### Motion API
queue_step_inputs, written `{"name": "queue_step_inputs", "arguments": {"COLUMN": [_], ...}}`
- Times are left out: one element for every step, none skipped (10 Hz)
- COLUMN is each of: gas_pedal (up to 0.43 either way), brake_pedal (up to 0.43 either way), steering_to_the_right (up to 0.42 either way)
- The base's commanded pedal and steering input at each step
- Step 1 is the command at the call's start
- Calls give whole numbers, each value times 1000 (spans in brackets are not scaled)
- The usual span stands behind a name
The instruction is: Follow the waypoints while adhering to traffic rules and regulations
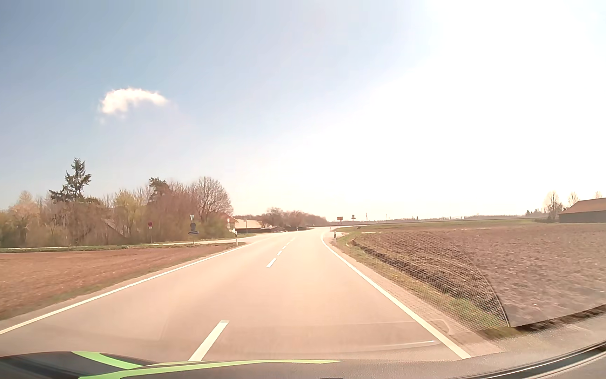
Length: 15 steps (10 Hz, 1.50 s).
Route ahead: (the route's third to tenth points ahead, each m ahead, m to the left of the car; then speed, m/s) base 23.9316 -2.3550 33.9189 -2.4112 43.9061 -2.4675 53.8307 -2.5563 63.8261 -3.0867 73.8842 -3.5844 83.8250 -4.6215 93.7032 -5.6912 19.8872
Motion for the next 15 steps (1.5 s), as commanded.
{"name": "queue_step_inputs", "arguments": {"gas_pedal": [39,47,59,59,67,67,67,67,67,59,8,0,0,0,0], "brake_pedal": [0,0,0,0,0,0,0,0,0,0,0,0,0,0,0], "steering_to_the_right": [0,0,0,1,1,1,1,2,4,5,5,5,5,5,5]}}
